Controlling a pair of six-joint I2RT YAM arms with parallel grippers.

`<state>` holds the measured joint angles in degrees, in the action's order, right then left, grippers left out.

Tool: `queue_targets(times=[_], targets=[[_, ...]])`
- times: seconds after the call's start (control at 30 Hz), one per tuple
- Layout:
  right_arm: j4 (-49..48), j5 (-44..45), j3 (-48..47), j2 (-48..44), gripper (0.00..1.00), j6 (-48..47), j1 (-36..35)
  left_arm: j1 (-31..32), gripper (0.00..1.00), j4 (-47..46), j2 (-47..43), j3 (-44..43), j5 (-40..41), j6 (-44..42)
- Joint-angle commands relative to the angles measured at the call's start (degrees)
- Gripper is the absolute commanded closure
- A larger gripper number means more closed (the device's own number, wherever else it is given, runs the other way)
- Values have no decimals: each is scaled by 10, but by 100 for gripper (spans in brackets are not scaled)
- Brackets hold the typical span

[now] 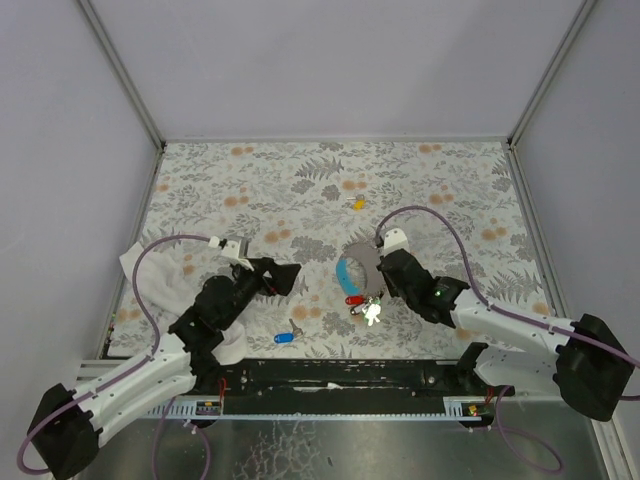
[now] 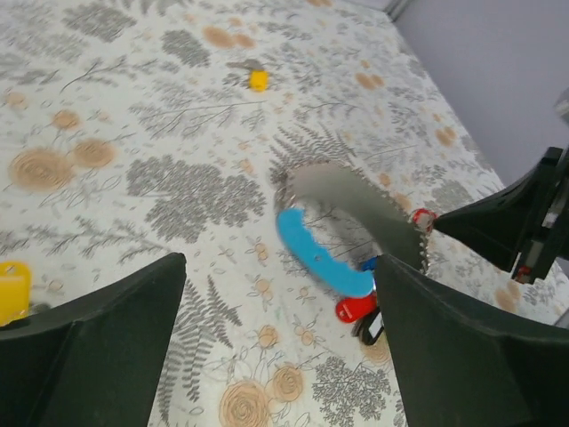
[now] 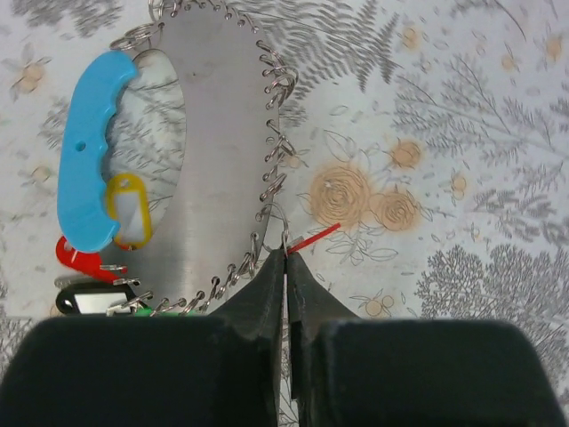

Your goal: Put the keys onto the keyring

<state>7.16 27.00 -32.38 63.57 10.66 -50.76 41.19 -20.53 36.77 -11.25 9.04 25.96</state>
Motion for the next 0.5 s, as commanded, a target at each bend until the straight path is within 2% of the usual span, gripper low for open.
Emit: queue_targets(times=[0.0, 0.1, 0.17, 0.23, 0.3, 0.47], targets=[[4, 5, -3, 10, 92, 119, 48, -2, 11, 106, -22, -33, 61, 38], [2, 8, -1, 36, 84, 137, 60, -2, 7, 150, -21, -56, 70, 49], [-2, 6, 3, 50, 73, 144, 69, -2, 6, 176, -20, -74, 75, 57], [4, 5, 6, 53, 67, 154, 77, -2, 5, 209, -22, -91, 90, 74], [13, 5, 10, 40, 60, 163, 80, -2, 3, 248, -25, -111, 111, 96], [47, 14, 15, -47, 33, 166, 82, -2, 0, 351, -40, -170, 132, 154]])
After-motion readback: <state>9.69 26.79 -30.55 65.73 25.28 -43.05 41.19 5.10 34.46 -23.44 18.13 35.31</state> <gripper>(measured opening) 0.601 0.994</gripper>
